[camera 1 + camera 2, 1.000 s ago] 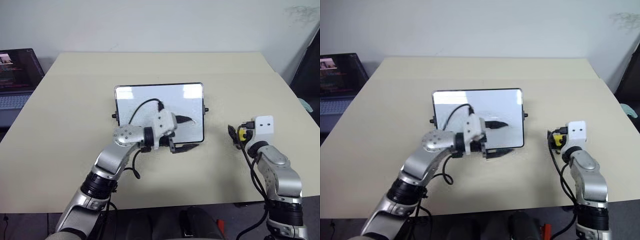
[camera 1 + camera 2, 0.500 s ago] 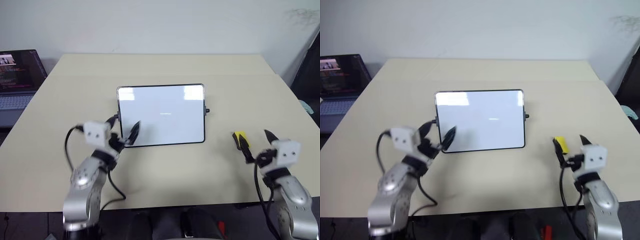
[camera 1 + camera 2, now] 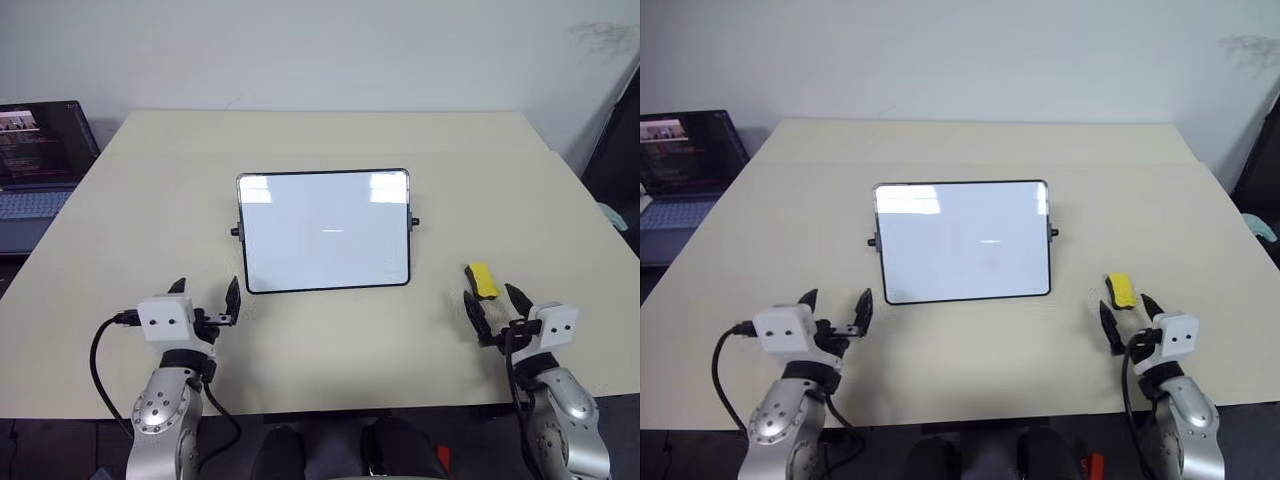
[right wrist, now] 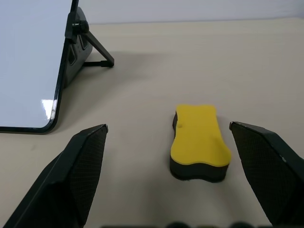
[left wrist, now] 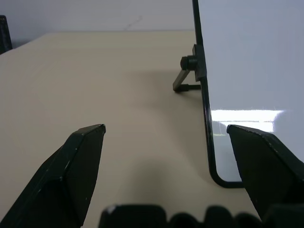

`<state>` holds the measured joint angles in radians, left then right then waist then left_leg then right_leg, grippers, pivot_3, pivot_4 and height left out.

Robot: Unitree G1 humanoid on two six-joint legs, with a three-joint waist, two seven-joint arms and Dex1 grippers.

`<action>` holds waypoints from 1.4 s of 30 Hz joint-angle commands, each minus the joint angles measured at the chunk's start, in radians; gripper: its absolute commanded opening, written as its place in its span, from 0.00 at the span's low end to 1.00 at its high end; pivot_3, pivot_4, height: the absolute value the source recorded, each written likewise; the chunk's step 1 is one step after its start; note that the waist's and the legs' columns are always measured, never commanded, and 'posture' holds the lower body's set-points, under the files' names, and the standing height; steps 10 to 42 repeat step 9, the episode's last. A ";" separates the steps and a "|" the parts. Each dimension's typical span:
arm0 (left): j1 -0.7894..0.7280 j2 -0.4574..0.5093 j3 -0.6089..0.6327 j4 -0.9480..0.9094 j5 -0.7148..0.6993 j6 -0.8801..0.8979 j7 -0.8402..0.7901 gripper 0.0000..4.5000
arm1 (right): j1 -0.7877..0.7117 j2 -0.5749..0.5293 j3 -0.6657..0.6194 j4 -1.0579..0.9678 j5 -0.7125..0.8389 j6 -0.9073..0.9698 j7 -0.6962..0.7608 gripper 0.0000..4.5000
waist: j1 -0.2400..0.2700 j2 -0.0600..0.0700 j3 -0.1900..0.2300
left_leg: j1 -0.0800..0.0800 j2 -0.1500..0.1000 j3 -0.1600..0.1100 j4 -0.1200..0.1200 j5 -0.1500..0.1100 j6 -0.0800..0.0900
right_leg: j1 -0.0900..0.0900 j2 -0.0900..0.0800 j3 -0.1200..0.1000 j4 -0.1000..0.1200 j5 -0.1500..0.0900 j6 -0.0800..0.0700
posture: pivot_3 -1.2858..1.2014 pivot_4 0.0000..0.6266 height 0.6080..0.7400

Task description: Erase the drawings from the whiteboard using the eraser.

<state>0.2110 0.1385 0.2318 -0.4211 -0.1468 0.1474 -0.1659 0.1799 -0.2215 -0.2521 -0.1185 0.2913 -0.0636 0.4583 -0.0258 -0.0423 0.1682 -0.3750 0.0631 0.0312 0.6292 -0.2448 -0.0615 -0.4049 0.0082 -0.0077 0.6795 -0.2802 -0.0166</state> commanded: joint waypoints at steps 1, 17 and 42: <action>-0.008 0.014 -0.006 -0.037 0.009 -0.014 0.006 1.00 | 0.028 -0.012 -0.017 -0.062 0.011 -0.023 -0.010 0.99 | 0.000 0.000 0.000 | 0.000 0.000 0.000 0.000 0.000 0.000 | 0.000 0.000 0.000 0.000 0.000 0.000 | 0.52 0.24 1.00; -0.012 0.002 -0.035 -0.016 0.015 -0.014 0.024 1.00 | 0.084 -0.026 -0.024 -0.114 0.021 0.002 -0.033 0.99 | 0.000 0.000 0.000 | 0.000 0.000 0.000 0.000 0.000 -0.001 | 0.000 0.000 0.000 0.000 0.000 0.000 | 0.52 0.24 1.00; -0.012 0.002 -0.035 -0.016 0.015 -0.014 0.024 1.00 | 0.084 -0.026 -0.024 -0.114 0.021 0.002 -0.033 0.99 | 0.000 0.000 0.000 | 0.000 0.000 0.000 0.000 0.000 -0.001 | 0.000 0.000 0.000 0.000 0.000 0.000 | 0.52 0.24 1.00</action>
